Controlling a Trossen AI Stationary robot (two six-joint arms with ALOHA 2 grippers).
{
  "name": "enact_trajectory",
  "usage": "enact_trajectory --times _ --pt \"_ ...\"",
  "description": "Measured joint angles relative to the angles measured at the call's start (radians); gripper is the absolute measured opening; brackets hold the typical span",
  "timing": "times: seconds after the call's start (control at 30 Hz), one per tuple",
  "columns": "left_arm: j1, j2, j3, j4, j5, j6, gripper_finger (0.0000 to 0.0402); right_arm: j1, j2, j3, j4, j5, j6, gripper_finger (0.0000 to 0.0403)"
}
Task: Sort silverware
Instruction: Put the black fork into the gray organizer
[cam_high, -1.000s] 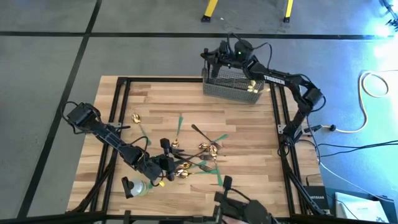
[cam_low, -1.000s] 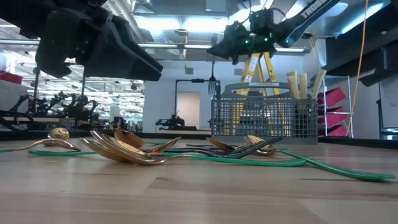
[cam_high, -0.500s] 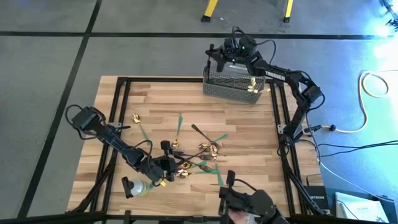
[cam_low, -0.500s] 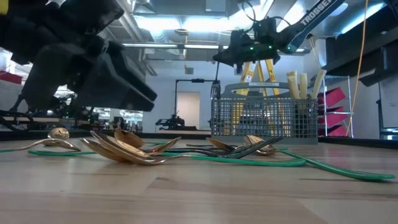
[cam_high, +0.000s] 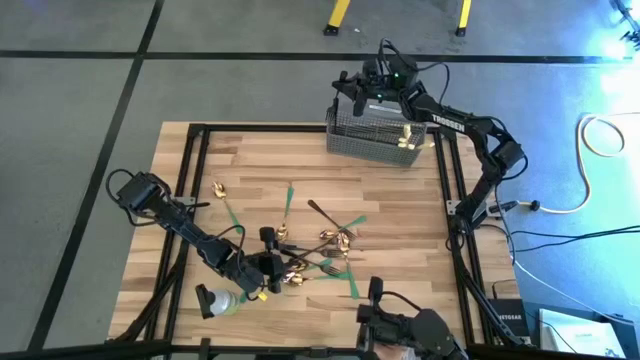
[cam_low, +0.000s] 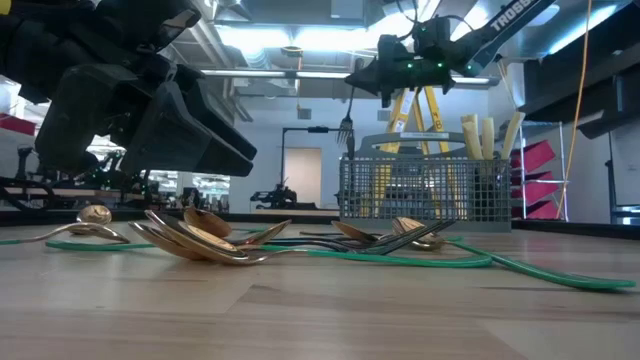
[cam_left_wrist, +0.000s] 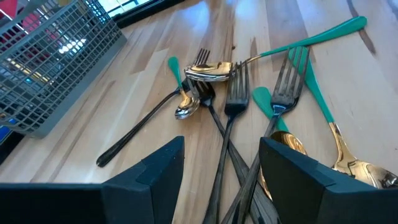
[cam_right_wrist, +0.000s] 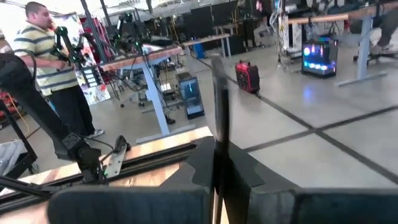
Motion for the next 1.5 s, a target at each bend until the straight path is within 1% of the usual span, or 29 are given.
enact_trajectory --times 0.13,0.3,0.57,0.9,1.07,1.3,1.5 --pt "0.0 0.0 0.0 -0.003 0.0 -0.004 0.0192 -0.004 0.0 0.0 -0.095 0.037 -0.072 0.0" --pt "0.0 0.0 0.0 -0.005 0.0 -0.006 0.0192 -0.022 0.0 0.0 -0.117 0.033 -0.085 0.0" --pt "0.003 -0.001 0.0 -0.005 0.0 -0.005 0.0192 -0.026 0.001 0.0 -0.217 0.043 -0.142 0.0" --pt "0.003 -0.001 0.0 -0.006 0.0 -0.007 0.0192 0.016 0.051 -0.001 -0.15 0.058 -0.168 0.0" --pt "0.003 -0.002 0.0 -0.01 0.0 -0.004 0.0192 0.013 0.075 -0.001 -0.189 0.062 -0.178 0.0" --pt "0.004 -0.002 0.0 -0.01 0.0 -0.003 0.0192 0.022 0.121 -0.002 -0.192 0.052 -0.176 0.0" --pt "0.004 -0.002 0.0 -0.01 0.0 -0.001 0.0192 0.027 0.122 -0.002 -0.218 0.082 -0.169 0.0001"
